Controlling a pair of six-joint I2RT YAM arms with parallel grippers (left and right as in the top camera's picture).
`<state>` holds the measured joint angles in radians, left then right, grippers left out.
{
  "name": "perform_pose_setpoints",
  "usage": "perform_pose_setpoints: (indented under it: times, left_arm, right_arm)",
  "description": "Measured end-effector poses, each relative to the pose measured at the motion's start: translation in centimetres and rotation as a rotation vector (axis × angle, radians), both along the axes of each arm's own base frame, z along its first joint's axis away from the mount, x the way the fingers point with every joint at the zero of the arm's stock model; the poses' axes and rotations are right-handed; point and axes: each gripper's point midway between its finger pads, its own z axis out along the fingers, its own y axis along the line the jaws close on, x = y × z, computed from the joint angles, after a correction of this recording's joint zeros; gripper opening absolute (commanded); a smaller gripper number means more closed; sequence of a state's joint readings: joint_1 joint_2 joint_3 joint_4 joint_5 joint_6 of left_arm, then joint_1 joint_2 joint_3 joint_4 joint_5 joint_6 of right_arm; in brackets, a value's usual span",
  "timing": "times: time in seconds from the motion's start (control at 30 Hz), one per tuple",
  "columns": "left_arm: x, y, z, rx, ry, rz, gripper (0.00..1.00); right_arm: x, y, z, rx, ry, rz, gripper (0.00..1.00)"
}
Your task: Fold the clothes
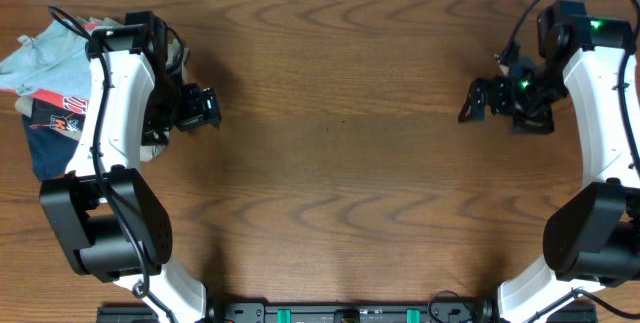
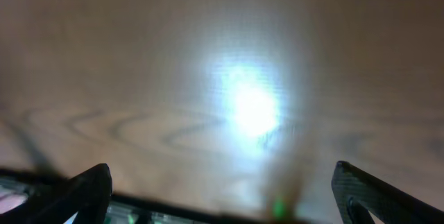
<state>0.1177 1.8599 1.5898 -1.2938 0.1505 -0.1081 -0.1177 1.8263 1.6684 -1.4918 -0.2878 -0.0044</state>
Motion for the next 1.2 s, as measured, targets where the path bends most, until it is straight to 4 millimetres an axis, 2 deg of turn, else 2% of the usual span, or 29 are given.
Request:
perform_pose_setpoints:
  times: [0.23, 0.33, 0.47, 0.6, 0.7, 0.77, 0.97, 1.1, 1.2]
  left_arm:
    - [-1.7, -0.3, 0.2, -0.007, 0.071, 0.008, 0.98]
    - [-2.2, -0.8, 0.7, -0.006, 0.074, -0.002, 0.98]
    - [-3.4, -2.6, 2.7, 0.023, 0.003, -0.070, 0.98]
    - [-4.1, -5.0, 5.8, 0.051, -0.203, -0.163, 0.98]
    - [-5.2, -6.3, 8.2, 0.055, -0.394, -0.208, 0.98]
    - [-6.3, -6.5, 9.5, 0.055, -0.521, -0.218, 0.98]
    - [-9.2, -5.9, 12.7, 0.061, -0.789, -0.198, 0.97]
    - [-10.8, -5.6, 14.0, 0.059, -0.875, -0.192, 0.98]
    - [-11.3, -5.6, 14.9, 0.057, -0.916, -0.189, 0.98]
  right_arm:
    - [-1.9, 0.2, 0.2, 0.010, 0.074, 0.015, 0.99]
    - [-1.8, 0.2, 0.4, 0.009, 0.059, 0.018, 0.99]
    - [-1.2, 0.1, 1.4, -0.010, -0.071, 0.023, 0.99]
    - [-1.8, 0.1, 4.3, -0.047, -0.303, 0.027, 0.99]
    - [-3.5, 0.0, 6.4, -0.091, -0.497, 0.024, 0.99]
    - [-5.0, -0.2, 7.0, -0.121, -0.593, 0.019, 0.99]
    - [-9.8, -0.2, 5.5, -0.162, -0.649, 0.009, 0.99]
    - [-12.5, 0.1, 4.7, -0.166, -0.628, 0.008, 0.99]
    - [-13.8, 0.2, 4.7, -0.167, -0.619, 0.008, 0.99]
